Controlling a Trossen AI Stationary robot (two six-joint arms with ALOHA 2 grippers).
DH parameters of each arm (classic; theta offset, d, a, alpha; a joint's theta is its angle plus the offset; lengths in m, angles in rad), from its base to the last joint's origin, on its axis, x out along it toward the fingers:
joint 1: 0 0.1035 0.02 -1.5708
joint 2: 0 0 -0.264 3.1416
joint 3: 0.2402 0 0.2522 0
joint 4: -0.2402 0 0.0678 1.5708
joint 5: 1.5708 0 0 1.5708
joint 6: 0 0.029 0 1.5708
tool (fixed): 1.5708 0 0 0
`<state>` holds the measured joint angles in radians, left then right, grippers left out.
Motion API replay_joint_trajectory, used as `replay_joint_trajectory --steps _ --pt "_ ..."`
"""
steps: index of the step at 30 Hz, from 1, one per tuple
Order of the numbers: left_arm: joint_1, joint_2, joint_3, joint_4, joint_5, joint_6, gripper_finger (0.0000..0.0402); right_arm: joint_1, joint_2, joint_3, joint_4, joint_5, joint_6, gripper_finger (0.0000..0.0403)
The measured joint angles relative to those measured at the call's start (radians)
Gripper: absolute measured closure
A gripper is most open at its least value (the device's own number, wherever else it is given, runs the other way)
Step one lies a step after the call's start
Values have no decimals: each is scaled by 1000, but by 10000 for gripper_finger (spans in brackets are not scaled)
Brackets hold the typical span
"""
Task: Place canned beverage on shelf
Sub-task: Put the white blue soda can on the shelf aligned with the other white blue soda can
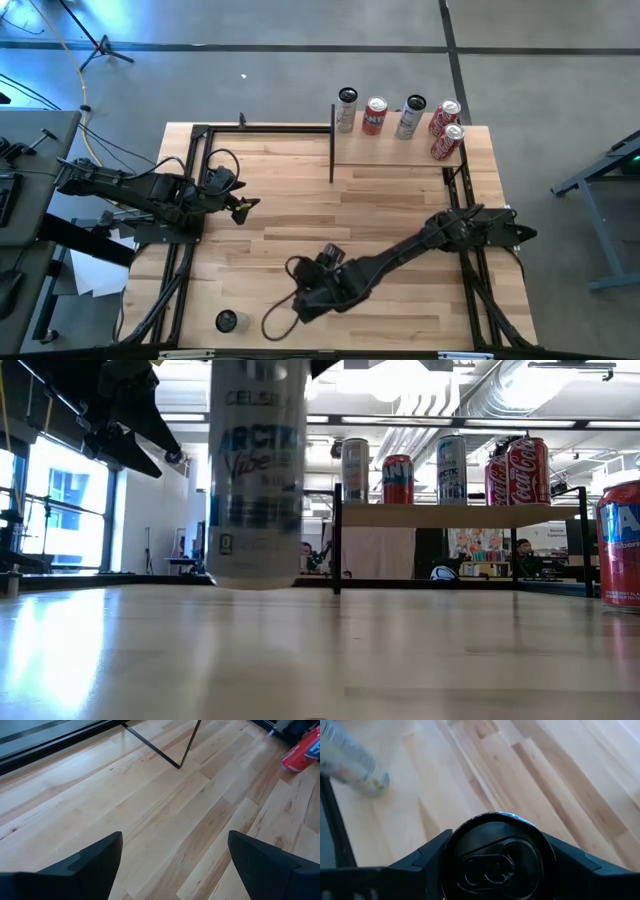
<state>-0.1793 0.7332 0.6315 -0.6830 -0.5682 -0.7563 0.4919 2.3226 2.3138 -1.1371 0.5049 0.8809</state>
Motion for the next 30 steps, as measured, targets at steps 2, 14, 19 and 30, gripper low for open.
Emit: replay_joint_trajectory --steps 2,14,19,30 --pt "0 0 0 0 0 0 64 -21 0 0 5 -5 -3 153" --pt "0 0 0 0 0 0 64 -155 0 -55 120 -57 -44 153" --pt "0 0 0 0 0 0 64 -189 0 -55 123 44 -34 153" --pt "0 0 0 0 0 0 64 -302 0 -55 106 26 -66 153"
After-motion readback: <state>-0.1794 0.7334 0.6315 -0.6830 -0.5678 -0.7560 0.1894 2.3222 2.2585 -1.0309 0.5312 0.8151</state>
